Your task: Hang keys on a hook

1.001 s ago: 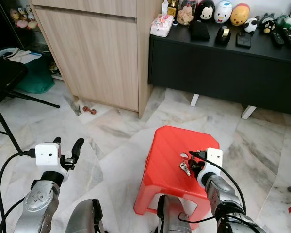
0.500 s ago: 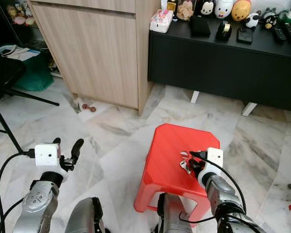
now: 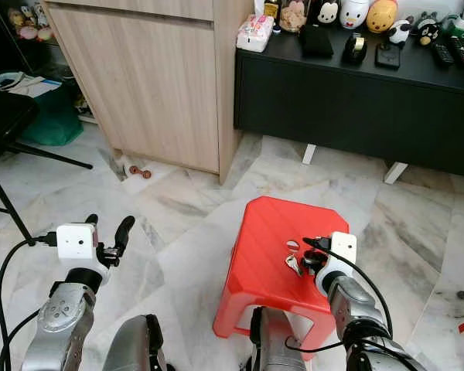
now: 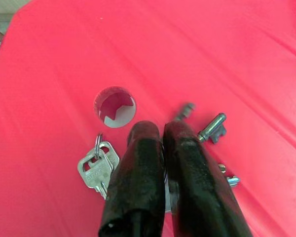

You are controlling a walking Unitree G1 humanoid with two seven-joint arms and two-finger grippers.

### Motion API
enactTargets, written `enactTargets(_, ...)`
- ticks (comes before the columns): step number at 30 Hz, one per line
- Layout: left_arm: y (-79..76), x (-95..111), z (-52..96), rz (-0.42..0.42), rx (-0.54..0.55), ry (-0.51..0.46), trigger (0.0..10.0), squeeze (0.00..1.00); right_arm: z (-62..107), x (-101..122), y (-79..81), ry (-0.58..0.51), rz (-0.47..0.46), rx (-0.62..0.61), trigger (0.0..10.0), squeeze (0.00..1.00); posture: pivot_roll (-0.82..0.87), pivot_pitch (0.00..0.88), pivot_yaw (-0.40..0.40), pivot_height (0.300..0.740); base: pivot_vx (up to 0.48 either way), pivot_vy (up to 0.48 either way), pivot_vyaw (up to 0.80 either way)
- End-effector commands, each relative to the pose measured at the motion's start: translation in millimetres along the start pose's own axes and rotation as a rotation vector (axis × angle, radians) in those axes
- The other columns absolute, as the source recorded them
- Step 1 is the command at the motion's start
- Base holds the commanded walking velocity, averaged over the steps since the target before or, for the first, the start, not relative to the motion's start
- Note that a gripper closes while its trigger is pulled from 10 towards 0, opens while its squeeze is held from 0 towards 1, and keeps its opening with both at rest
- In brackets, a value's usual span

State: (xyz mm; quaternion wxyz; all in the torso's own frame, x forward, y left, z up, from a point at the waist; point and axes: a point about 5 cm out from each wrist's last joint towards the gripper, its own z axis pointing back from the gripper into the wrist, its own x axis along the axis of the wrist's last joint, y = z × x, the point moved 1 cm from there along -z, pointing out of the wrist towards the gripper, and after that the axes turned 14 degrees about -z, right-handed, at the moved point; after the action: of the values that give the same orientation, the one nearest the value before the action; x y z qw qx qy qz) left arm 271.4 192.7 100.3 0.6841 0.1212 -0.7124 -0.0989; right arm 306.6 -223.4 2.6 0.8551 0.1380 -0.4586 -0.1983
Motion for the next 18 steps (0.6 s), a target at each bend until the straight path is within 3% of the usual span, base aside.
enactTargets(1,-3.1,-2,0.6,-0.015,-0.010,0.009,10.0,0.00,0.2,4,-0.4,-0.023,-0.013,-0.001,0.0,0.00,-0.07,0.130,-0.057,0.596,0.000,0.000,0.00)
enactTargets(7,-3.5,-3,0.7,-0.017,-0.012,0.014,10.0,0.00,-0.8,8,3.7,-0.048,-0.012,0.013,0.0,0.00,-0.07,0.133,-0.057,0.596,0.000,0.000,0.00)
enactTargets(13,-4.6,-3,0.1,-0.017,-0.013,0.015,10.0,0.00,-0.8,19,5.3,-0.121,0.003,-0.013,0.0,0.00,-0.08,0.131,-0.059,0.596,0.000,0.000,0.00)
enactTargets(15,-5.1,-4,-0.4,-0.017,-0.012,0.018,10.0,0.00,0.1,33,9.4,-0.216,-0.006,-0.020,0.0,0.00,-0.08,0.127,-0.061,0.596,0.000,0.000,0.00)
enactTargets(18,-5.3,-5,-1.4,-0.017,-0.011,0.019,10.0,0.00,-0.6,33,14.8,-0.226,-0.006,-0.005,0.0,0.00,-0.08,0.126,-0.062,0.596,0.000,0.000,0.00)
